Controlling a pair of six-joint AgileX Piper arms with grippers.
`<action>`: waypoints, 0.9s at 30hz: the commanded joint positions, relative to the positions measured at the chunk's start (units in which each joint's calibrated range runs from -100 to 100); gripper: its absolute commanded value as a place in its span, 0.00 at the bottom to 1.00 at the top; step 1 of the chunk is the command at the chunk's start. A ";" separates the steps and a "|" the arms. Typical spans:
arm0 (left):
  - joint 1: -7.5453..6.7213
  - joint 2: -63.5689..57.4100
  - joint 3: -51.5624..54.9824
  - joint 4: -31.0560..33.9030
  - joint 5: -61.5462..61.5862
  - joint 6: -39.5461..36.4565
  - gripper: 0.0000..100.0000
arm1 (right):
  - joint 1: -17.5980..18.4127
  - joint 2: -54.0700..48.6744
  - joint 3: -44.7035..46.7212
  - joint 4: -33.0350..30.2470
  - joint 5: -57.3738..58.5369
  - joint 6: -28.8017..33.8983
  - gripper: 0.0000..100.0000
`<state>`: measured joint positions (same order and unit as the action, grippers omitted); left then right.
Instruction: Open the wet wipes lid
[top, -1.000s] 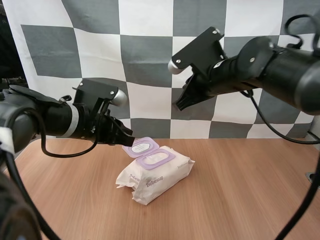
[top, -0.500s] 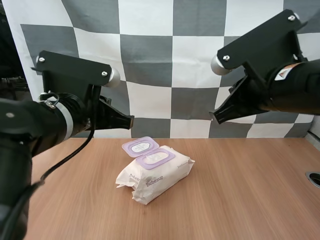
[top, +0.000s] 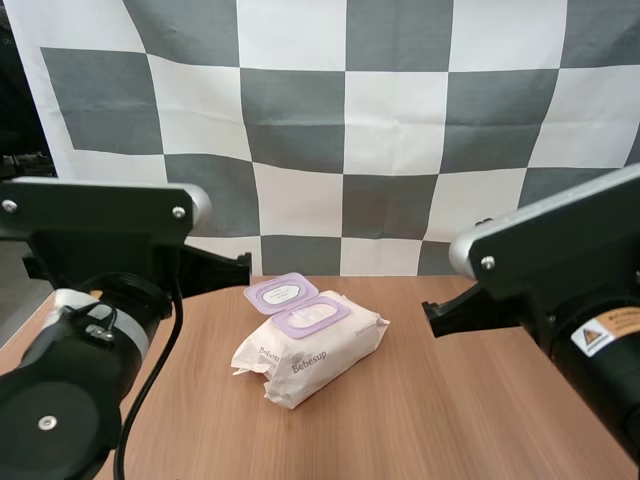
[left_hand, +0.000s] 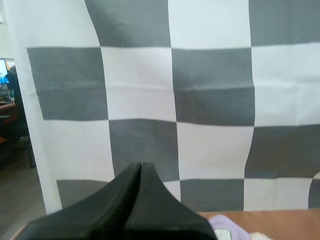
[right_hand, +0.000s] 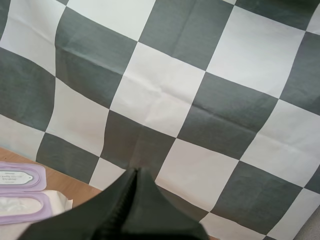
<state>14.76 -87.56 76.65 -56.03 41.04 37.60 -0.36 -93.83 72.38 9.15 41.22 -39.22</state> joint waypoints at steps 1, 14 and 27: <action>0.05 0.03 4.08 1.50 0.14 0.16 0.00 | -0.33 -3.33 4.05 -0.10 -3.01 0.04 0.00; 0.05 0.03 20.76 -10.26 -10.80 15.89 0.00 | -0.47 -3.33 10.82 0.72 0.02 0.27 0.21; -0.04 -0.09 23.35 -9.59 -9.96 20.84 0.00 | -0.85 -3.47 17.83 0.35 1.13 0.27 0.22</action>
<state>14.76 -87.56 100.00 -66.60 29.74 58.01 -1.05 -97.28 90.18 9.41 42.32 -38.91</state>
